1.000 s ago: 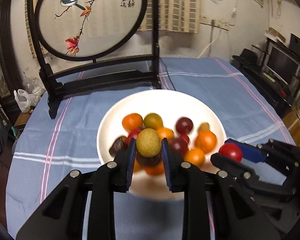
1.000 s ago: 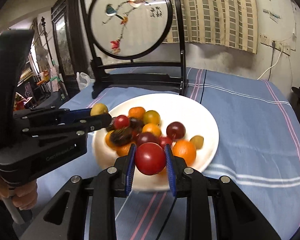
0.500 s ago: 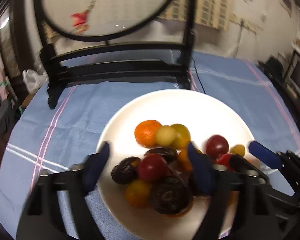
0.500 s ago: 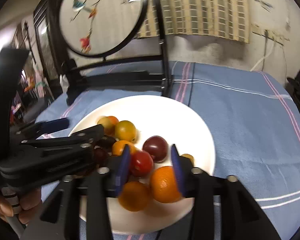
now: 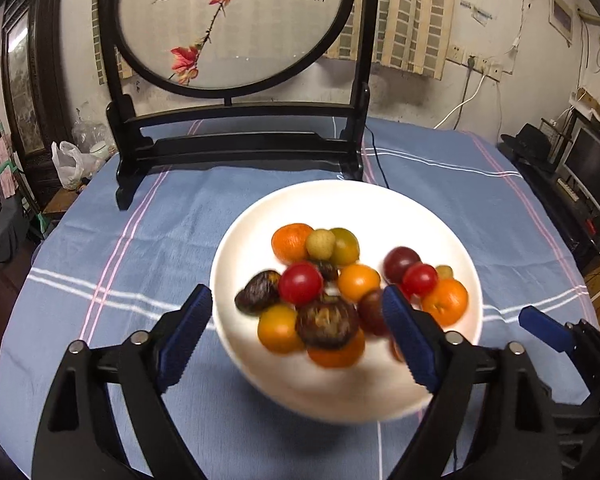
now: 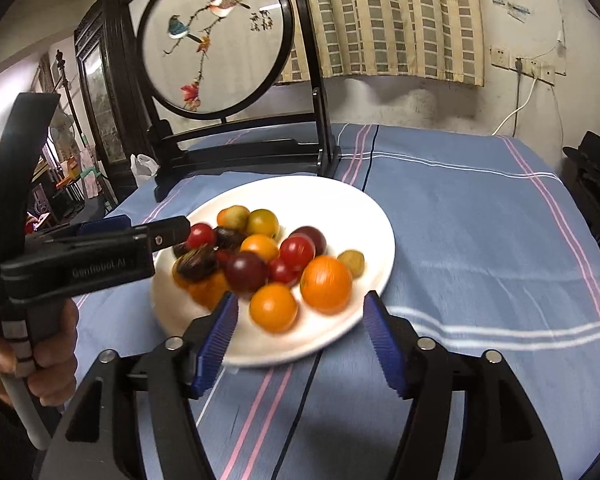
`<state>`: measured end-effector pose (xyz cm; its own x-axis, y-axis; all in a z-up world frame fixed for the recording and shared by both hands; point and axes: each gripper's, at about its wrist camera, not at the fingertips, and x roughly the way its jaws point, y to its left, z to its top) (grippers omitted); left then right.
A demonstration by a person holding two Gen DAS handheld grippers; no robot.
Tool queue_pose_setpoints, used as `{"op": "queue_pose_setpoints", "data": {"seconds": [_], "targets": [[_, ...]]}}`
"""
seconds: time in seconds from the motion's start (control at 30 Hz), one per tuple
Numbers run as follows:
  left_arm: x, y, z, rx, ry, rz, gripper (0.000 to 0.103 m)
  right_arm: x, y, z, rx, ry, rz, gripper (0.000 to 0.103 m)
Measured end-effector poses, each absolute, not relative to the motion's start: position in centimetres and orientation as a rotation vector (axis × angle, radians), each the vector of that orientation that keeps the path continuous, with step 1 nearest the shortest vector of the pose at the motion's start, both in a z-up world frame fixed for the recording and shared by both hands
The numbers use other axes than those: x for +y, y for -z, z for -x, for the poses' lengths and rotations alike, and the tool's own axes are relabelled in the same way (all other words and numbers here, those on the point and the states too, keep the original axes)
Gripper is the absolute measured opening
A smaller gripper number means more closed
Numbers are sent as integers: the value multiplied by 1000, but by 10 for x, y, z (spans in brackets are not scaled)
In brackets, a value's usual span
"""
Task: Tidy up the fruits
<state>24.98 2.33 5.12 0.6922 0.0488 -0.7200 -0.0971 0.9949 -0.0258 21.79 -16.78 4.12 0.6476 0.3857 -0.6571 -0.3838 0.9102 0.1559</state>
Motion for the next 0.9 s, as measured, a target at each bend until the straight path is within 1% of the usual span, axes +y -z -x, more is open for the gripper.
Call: {"op": "queue_pose_setpoints", "data": {"seconds": [0.03,0.17,0.23,0.3,0.47,0.7,0.9], "targets": [[22,-52,-244,801,-79,66,85,-168,-41,-210,748,-434,4,74],[19,-52,-217,804,-63,67,88,-166,-40,-185,764,-419,34,82],[16,-53,-201,802,-52,58,89,-168,-42,-175,758,-417,24,93],[15,-54,-188,796,-46,53,89,-170,-44,-164,741,-406,12,96],[17,-52,-155,793,-48,78,93,-174,-41,-148,736,-392,-10,99],[19,-34,-131,803,-55,77,96,-178,-26,-135,738,-406,-35,99],[14,-12,-126,828,-69,48,96,-178,-18,-128,730,-394,12,99]]}}
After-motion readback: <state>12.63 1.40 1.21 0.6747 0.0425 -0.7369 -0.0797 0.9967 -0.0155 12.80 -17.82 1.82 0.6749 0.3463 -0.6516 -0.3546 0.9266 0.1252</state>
